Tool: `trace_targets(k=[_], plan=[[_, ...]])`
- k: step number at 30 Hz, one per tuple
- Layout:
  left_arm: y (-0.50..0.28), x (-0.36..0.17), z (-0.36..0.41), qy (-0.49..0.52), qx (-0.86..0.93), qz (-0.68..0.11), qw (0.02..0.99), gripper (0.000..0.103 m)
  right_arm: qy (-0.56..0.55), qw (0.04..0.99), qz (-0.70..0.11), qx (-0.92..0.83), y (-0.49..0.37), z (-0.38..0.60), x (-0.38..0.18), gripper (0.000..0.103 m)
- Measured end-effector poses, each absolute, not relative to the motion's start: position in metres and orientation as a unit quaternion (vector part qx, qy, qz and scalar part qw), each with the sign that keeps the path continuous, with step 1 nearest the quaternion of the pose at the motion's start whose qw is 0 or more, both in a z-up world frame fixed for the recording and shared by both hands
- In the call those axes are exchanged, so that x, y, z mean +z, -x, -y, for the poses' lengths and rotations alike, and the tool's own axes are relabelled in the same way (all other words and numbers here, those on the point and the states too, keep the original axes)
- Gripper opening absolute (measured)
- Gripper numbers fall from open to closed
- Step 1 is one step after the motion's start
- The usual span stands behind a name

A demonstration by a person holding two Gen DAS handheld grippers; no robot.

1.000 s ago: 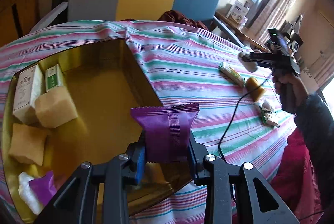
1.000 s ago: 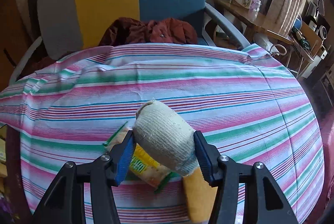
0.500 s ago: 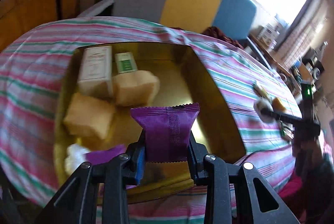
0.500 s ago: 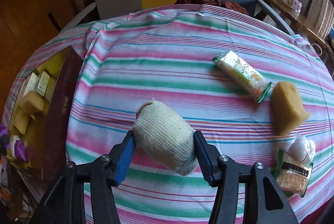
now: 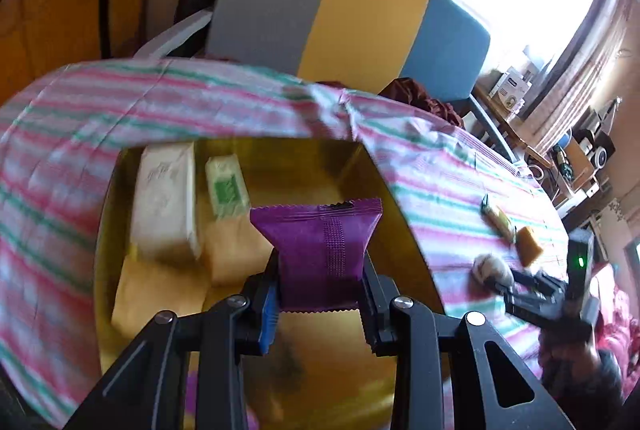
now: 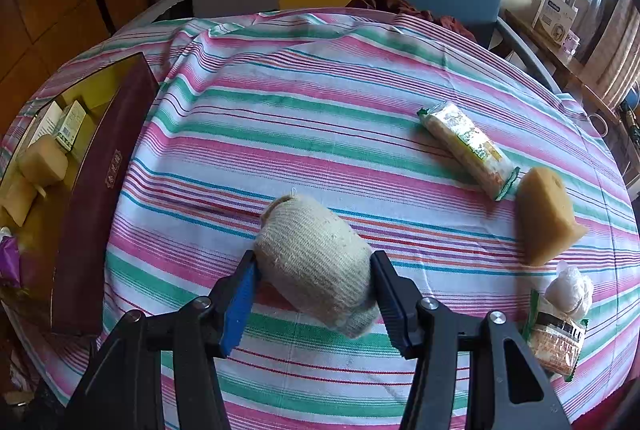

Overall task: Organize objects
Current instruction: 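Lower the purple packet into the gold tray and open the left tool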

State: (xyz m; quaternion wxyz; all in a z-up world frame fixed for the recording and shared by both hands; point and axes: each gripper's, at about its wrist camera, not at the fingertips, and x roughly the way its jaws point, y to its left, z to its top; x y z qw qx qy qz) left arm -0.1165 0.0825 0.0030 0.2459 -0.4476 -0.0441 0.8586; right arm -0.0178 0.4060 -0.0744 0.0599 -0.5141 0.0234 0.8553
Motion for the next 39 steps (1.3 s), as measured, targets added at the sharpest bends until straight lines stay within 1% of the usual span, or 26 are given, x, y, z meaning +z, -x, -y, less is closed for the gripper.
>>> trace_targets(k=[3,8,13,23,32,35,37,39], plan=[[0.146,-0.003,-0.101,0.464,0.85,0.037,0.245,0.034,0.514,0.06,-0.027,0.855,0.018,-0.406,-0.074,0.056],[0.192,-0.031,-0.123,0.513,0.826,0.048,0.23,0.034,0.515,0.058,-0.029,0.855,0.018,-0.407,-0.074,0.056],[0.213,-0.051,-0.132,0.538,0.815,0.046,0.212,0.034,0.516,0.055,-0.035,0.854,0.019,-0.409,-0.073,0.056],[0.236,-0.074,-0.138,0.563,0.809,0.012,0.171,0.034,0.517,0.054,-0.04,0.853,0.02,-0.41,-0.073,0.056],[0.235,-0.073,-0.133,0.549,0.821,0.002,0.159,0.038,0.517,0.054,-0.042,0.854,0.021,-0.41,-0.074,0.057],[0.23,-0.063,-0.133,0.529,0.833,-0.006,0.161,0.039,0.516,0.054,-0.041,0.854,0.02,-0.411,-0.073,0.057],[0.224,-0.054,-0.133,0.512,0.844,-0.017,0.162,0.042,0.516,0.054,-0.039,0.854,0.02,-0.41,-0.073,0.057],[0.217,-0.043,-0.131,0.495,0.853,-0.028,0.163,0.043,0.516,0.054,-0.037,0.854,0.02,-0.41,-0.074,0.057]])
